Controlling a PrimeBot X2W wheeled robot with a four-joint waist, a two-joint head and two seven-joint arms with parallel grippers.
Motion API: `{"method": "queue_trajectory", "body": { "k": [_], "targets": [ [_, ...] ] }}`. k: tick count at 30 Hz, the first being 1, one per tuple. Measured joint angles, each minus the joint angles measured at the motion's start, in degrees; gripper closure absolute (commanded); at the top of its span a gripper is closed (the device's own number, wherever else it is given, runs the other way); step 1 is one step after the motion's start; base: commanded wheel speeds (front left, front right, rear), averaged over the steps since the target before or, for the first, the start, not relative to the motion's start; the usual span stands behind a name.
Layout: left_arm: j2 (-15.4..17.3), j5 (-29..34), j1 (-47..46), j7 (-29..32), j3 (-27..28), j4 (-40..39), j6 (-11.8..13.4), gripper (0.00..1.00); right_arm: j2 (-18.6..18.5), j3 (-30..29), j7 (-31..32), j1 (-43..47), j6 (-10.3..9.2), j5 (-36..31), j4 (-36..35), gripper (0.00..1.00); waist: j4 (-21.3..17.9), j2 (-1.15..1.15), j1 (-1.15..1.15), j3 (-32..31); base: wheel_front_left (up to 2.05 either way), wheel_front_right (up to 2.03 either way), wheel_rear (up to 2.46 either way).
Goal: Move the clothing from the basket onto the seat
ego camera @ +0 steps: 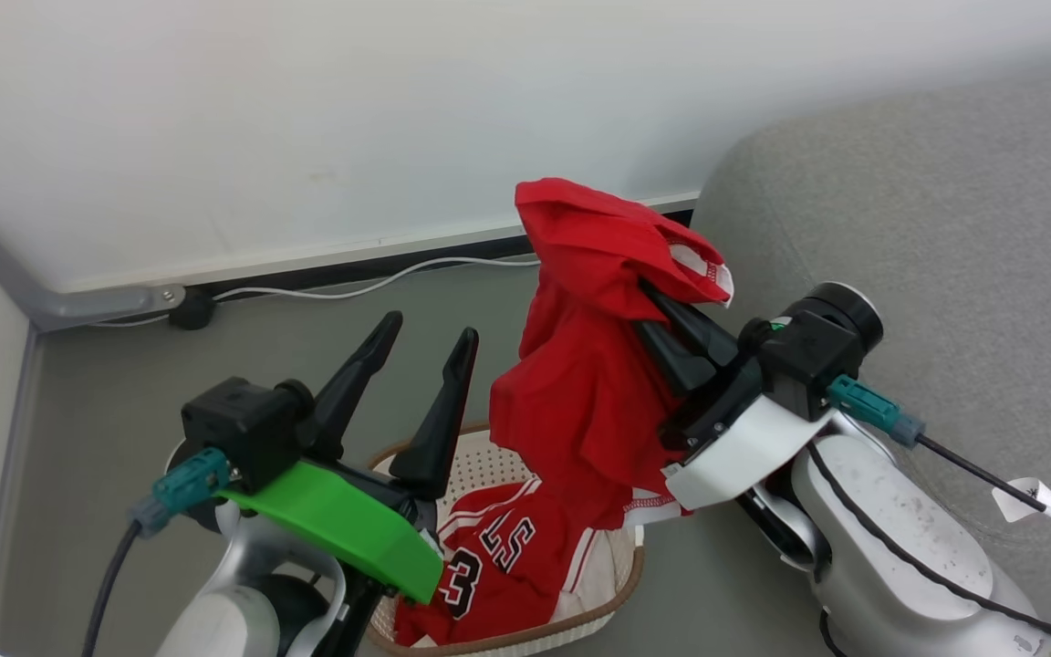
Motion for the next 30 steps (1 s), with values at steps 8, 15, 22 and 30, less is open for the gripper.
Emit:
{"method": "queue_trajectory", "body": {
  "k": [8,15,22,30],
  "targets": [
    [0.1,0.0,1.5,-1.3,-2.1,1.0,-1.6,0.00,-1.8,-2.0,0.0,0.6,-1.49,0.3,-1.6,1.00,-5.9,0.00,0.00,0.7,0.00,0.00,0.00],
    [0.3,-0.1,1.5,-1.9,-3.1,1.1,-2.6,0.00,-3.1,-3.6,0.0,2.0,-2.87,0.4,-2.9,1.00,-11.5,0.00,0.00,1.5,0.00,0.00,0.00],
    [-0.5,-0.4,1.9,-2.5,-3.8,0.4,-2.9,0.00,-4.1,-5.1,0.0,4.0,-3.53,1.4,-3.5,1.00,-17.1,0.00,0.00,2.6,0.00,0.00,0.00],
    [-1.3,0.1,2.5,-2.4,-7.3,-0.5,-3.0,0.00,-5.8,-12.4,0.0,4.0,-4.03,7.6,-3.4,1.00,-21.7,0.00,0.00,5.8,0.00,0.00,0.00]
  ]
}}
